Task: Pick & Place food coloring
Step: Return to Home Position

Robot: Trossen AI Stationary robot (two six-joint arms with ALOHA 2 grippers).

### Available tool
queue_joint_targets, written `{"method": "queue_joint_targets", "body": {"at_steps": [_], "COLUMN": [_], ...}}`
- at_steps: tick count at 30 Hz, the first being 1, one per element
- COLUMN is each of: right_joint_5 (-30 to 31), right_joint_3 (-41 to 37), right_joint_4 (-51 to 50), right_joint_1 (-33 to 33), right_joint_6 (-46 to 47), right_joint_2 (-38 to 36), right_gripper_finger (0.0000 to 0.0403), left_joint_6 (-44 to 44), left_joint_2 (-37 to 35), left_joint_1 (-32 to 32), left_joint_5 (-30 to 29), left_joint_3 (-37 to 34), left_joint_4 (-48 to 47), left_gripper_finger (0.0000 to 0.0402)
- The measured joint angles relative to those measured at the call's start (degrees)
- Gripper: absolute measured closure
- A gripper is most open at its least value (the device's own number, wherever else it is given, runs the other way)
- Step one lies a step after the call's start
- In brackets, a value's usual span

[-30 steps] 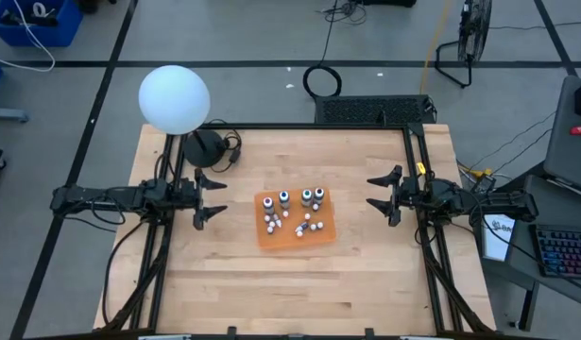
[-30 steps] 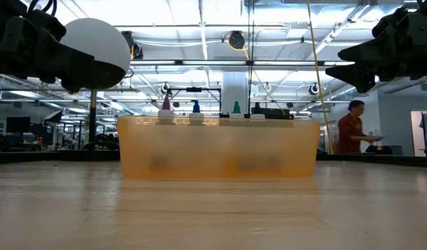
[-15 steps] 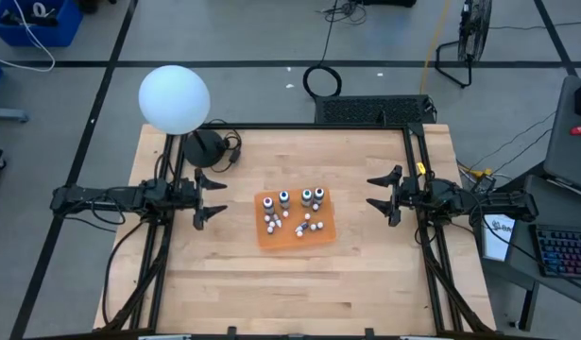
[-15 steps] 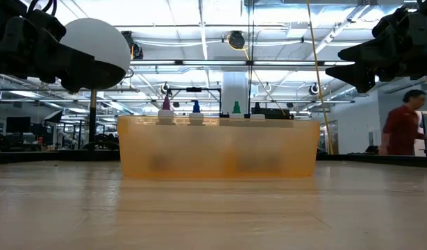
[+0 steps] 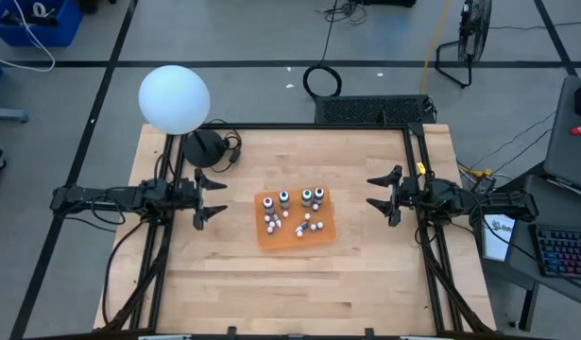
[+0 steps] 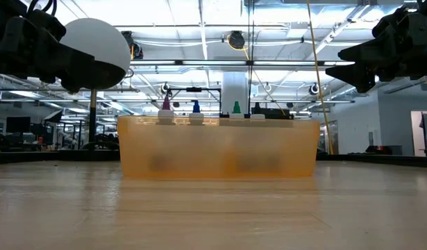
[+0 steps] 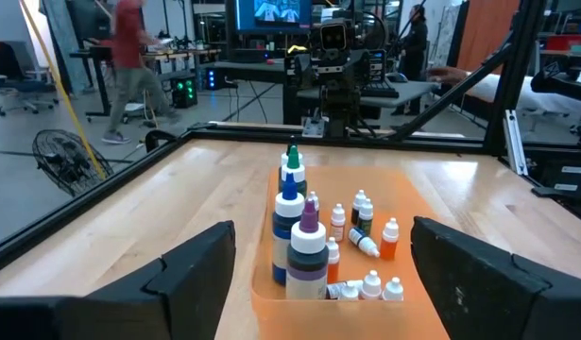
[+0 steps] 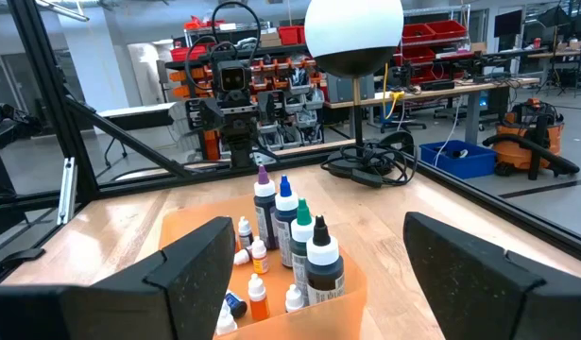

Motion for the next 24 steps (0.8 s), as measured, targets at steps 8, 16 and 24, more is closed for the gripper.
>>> {"method": "queue_joint_targets", "body": {"at_steps": [8, 16, 24], "right_joint_5": [-0.02, -0.01, -0.02], "right_joint_3": [0.02, 0.02, 0.01], "right_joint_4": [0.00, 0.00, 0.00], "right_joint_1": [0.02, 0.01, 0.00], "right_joint_6": [0.00, 0.01, 0.01], "right_joint_2": [0.00, 0.00, 0.00], "right_gripper_finger": [0.0110, 0.0110, 0.0110], "left_joint_6": [0.01, 0.01, 0.01], "left_joint_2": [0.00, 0.00, 0.00], "left_joint_1": [0.00, 0.00, 0.00], "left_joint_5": [0.00, 0.00, 0.00], "left_joint_3": [0.00, 0.01, 0.00], "left_joint_4": [0.01, 0.01, 0.01], "left_gripper_finger": [0.0078, 0.0087, 0.0079]}}
